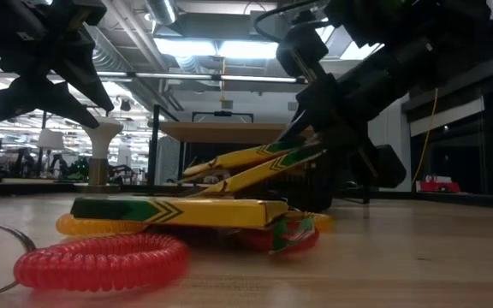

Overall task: Pick & Place Office Desk Supplies
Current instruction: Put the top crayon box into the green basket

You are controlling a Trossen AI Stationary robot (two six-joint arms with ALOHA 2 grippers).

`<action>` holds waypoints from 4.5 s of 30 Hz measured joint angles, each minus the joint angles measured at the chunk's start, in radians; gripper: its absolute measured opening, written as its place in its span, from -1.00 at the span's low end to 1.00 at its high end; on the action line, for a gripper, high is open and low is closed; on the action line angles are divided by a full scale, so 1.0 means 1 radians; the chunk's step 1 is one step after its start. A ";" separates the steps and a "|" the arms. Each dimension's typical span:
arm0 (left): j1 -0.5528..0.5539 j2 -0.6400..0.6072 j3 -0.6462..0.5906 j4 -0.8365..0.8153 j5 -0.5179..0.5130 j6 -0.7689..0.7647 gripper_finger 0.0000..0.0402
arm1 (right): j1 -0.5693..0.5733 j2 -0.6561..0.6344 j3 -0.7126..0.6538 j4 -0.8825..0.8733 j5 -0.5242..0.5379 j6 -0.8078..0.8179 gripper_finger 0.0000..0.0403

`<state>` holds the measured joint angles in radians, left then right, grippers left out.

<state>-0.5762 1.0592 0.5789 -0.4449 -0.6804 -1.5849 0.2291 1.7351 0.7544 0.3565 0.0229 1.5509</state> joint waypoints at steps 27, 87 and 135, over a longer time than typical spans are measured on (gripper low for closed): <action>0.000 0.000 0.000 0.000 0.000 -0.001 -0.25 | -0.010 0.000 0.000 -0.073 -0.065 -0.097 -0.59; 0.000 0.000 0.000 -0.001 -0.027 -0.018 -0.25 | -0.052 0.000 0.001 -0.074 -0.061 -0.155 -0.45; 0.035 0.091 0.000 0.084 0.100 0.002 -0.25 | 0.048 0.047 0.001 -0.129 -0.158 -0.066 -0.10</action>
<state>-0.5411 1.1505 0.5789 -0.3610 -0.5804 -1.5833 0.2767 1.7817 0.7555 0.2272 -0.1353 1.4846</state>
